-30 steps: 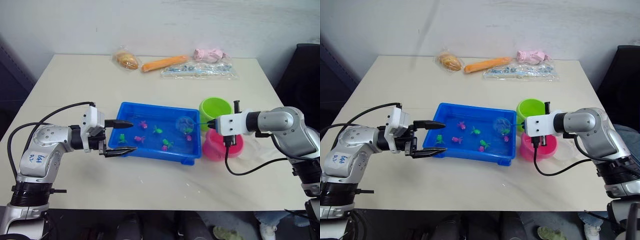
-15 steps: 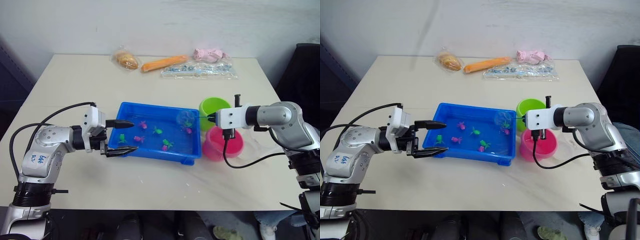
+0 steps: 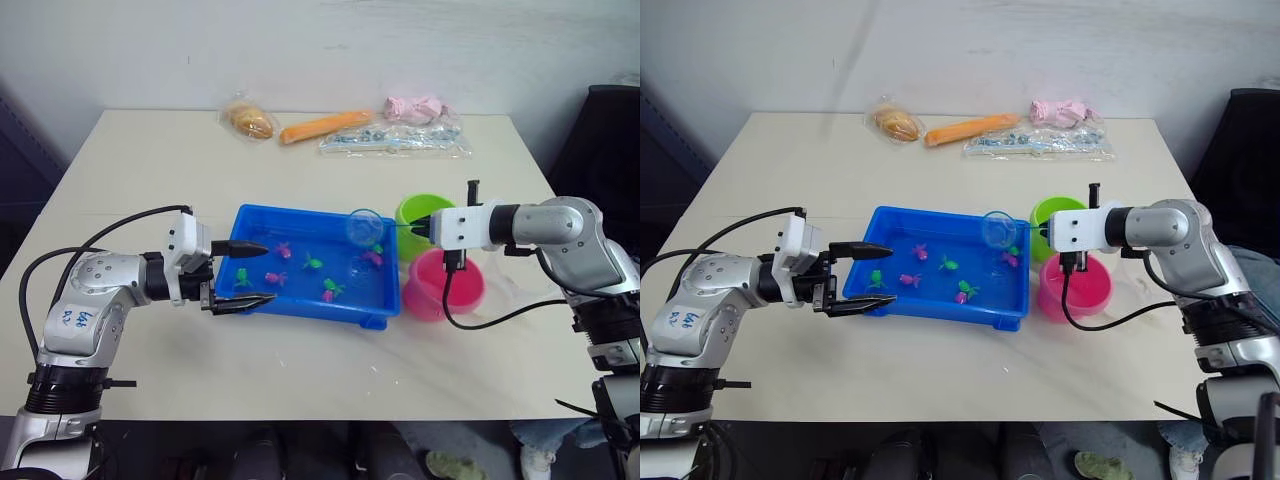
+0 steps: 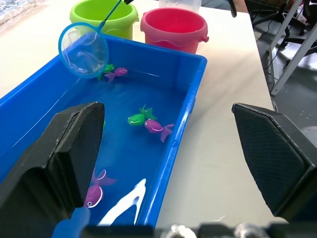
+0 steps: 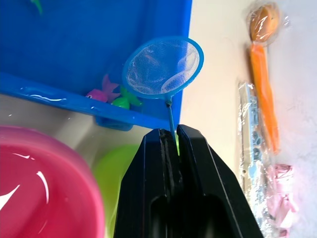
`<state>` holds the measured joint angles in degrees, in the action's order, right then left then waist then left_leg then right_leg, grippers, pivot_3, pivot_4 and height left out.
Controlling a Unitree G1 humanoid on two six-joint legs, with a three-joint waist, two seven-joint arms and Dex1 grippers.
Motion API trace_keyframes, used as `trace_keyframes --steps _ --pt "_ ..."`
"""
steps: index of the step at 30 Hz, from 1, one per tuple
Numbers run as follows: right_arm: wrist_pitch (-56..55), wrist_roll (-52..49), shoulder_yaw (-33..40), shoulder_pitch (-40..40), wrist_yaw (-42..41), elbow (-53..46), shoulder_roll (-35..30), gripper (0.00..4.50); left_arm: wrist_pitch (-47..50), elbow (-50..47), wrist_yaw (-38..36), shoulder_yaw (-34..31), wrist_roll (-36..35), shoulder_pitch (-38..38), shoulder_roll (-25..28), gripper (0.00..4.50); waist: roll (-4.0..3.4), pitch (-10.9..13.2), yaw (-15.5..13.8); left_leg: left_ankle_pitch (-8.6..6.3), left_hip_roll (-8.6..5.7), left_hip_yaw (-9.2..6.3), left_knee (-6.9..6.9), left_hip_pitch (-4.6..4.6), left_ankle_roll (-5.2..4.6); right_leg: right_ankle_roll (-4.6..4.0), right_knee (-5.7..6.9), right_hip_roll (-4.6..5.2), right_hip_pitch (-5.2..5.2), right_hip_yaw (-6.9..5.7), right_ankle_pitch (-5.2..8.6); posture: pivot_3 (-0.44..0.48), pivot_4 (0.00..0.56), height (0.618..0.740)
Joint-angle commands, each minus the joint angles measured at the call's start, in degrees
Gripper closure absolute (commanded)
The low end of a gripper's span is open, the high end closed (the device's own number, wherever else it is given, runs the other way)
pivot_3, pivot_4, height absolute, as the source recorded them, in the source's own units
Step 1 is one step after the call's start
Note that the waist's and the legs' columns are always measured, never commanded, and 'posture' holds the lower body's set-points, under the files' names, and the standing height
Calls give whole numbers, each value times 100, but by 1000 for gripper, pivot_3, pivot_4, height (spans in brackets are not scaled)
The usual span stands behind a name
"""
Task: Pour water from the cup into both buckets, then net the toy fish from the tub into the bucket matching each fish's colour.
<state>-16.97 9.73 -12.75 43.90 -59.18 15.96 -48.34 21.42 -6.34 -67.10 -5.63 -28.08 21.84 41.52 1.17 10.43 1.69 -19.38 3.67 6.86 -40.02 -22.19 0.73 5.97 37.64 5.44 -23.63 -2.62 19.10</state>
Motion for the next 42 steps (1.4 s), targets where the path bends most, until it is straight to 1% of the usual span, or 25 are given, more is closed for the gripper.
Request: trace_keyframes --steps 1,5,15,20,30,32,35,42 --pt "-324 145 124 132 116 35 -171 4500 -21 -195 1 -99 -152 -7 31 55 -1 1 1 0 0 0 0 0 0 0 0 0 0 0 0 0 150 740" --pt "-531 336 34 95 131 57 -219 4500 -30 -184 1 -100 -148 1 28 55 -1 1 1 0 0 0 0 0 0 0 -1 0 0 1 0 0 150 740" --pt "-477 608 -26 97 43 -55 -250 4500 -19 -154 -10 -85 -153 62 24 55 -2 1 0 0 0 1 0 0 0 0 0 0 0 1 0 0 150 740" --pt "-166 477 -80 -30 -417 -360 -321 4500 -8 -142 -21 -77 -154 77 27 55 -3 2 -10 0 0 0 0 0 0 0 0 0 1 1 0 0 150 740" --pt "475 705 -231 -84 -801 -987 -442 4500 -3 -88 -28 -18 -133 153 -12 55 -4 2 -11 0 -1 0 0 0 0 0 0 2 0 0 0 0 150 740" --pt "439 641 -191 -26 -705 -1044 -338 4500 -2 -84 -26 -12 -130 161 -21 55 -4 2 -10 0 -1 0 0 0 0 0 0 2 1 0 0 0 150 740" --pt "429 747 -231 44 -691 -1032 -365 4500 6 -91 -24 -5 -132 164 -30 55 -4 2 -9 0 -2 0 -1 0 0 0 -1 1 1 0 0 0 150 740" --pt "76 949 -375 210 -575 -802 -286 4500 34 -90 -35 31 -136 187 -50 55 -4 2 -7 0 -3 0 -1 0 0 0 -1 1 0 0 0 0 150 740"
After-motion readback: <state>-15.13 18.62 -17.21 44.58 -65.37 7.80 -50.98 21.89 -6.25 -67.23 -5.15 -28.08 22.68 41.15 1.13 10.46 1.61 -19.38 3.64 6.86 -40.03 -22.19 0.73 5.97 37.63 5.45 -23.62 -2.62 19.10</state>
